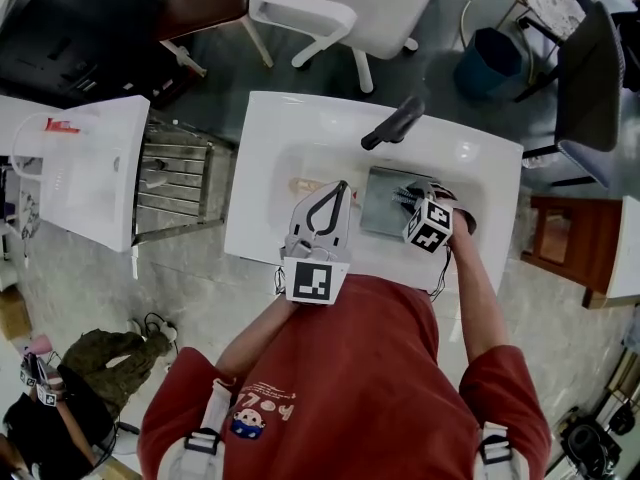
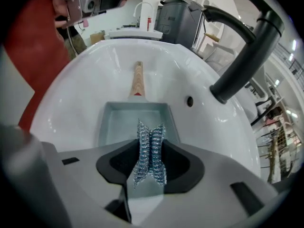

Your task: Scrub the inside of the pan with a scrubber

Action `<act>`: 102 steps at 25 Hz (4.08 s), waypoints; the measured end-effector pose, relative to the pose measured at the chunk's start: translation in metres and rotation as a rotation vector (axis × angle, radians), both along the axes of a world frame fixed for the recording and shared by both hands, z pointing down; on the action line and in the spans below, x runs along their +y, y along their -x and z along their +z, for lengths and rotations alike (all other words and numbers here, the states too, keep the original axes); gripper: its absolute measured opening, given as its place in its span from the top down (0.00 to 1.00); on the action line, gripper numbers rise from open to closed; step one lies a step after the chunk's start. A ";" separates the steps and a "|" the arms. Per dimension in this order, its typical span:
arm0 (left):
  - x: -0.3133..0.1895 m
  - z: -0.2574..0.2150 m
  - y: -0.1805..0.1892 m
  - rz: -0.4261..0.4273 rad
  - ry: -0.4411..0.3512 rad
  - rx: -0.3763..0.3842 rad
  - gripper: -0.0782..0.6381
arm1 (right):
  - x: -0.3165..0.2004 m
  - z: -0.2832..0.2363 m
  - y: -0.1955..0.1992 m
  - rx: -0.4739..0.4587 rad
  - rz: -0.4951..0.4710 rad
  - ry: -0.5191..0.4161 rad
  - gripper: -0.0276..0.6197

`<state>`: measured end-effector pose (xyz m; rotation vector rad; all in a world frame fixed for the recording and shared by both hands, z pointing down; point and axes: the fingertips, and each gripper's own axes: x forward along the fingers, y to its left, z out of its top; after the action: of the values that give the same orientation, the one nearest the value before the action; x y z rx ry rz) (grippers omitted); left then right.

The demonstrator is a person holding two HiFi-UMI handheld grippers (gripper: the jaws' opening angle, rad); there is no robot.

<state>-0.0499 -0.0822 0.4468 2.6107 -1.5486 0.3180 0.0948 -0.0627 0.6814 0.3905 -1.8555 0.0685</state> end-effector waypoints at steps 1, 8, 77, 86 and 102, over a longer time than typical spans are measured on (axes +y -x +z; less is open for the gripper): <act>0.000 0.001 0.000 0.002 0.000 -0.001 0.87 | 0.007 -0.002 -0.002 -0.015 -0.006 0.051 0.71; -0.001 -0.001 -0.006 0.015 -0.007 0.006 0.87 | 0.052 0.001 -0.016 0.007 -0.053 0.270 0.70; -0.003 0.000 -0.012 0.038 -0.011 -0.010 0.87 | -0.017 0.017 -0.034 0.082 0.172 -0.133 0.70; -0.008 -0.004 -0.006 0.021 -0.008 0.001 0.87 | -0.001 -0.055 -0.044 -0.257 0.621 -0.179 0.70; -0.044 -0.095 -0.007 0.026 -0.095 0.071 0.87 | -0.074 -0.304 -0.057 -0.624 0.770 -0.729 0.70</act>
<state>-0.0425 -0.1263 0.3516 2.6834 -1.5449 0.1554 0.1518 -0.1370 0.3770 1.7403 -2.1788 0.0329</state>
